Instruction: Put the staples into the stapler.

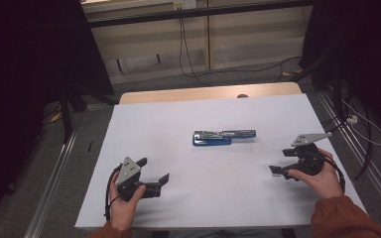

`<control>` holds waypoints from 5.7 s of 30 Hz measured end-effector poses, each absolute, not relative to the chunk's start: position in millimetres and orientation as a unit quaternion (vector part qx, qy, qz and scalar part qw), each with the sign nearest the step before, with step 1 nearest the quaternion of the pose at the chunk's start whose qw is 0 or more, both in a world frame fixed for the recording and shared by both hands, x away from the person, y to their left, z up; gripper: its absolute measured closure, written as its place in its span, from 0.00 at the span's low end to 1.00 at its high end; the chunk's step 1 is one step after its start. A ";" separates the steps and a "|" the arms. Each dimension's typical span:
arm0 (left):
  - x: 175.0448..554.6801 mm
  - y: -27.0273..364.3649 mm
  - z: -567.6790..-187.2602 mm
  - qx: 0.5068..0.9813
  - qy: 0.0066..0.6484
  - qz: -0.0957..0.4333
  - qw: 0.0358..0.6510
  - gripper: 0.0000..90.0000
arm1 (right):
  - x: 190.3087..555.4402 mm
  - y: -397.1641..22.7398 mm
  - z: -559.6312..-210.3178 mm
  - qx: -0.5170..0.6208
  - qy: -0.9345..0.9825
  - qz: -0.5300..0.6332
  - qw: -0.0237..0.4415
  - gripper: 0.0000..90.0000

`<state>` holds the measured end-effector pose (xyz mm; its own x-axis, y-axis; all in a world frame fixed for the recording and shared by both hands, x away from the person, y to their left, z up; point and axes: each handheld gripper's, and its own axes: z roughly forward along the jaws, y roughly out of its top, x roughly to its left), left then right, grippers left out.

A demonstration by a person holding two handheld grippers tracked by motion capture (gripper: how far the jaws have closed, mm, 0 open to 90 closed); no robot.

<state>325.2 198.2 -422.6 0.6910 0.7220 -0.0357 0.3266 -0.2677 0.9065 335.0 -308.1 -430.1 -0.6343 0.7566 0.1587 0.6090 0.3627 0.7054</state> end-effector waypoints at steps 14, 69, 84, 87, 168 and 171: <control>326.3 199.3 -422.7 0.769 0.344 0.204 0.498 0.05 | 333.8 -311.0 -432.0 0.391 0.860 0.321 0.073 0.43; 326.3 194.6 -425.4 0.782 0.335 0.195 0.488 0.05 | 339.0 -289.7 -433.3 0.332 0.907 0.251 0.066 0.88; 327.0 196.0 -425.6 0.780 0.340 0.198 0.486 0.05 | 339.2 -292.8 -432.2 0.346 0.898 0.265 0.067 0.88; 327.4 196.0 -425.8 0.781 0.339 0.197 0.486 0.05 | 339.1 -293.2 -430.3 0.346 0.894 0.274 0.075 0.88; 328.8 196.1 -426.6 0.781 0.339 0.195 0.487 0.05 | 381.8 -245.2 -396.1 0.291 0.882 0.359 0.096 0.88; 328.3 195.8 -426.1 0.781 0.337 0.196 0.488 0.05 | 385.6 -244.0 -393.6 0.291 0.879 0.364 0.099 0.88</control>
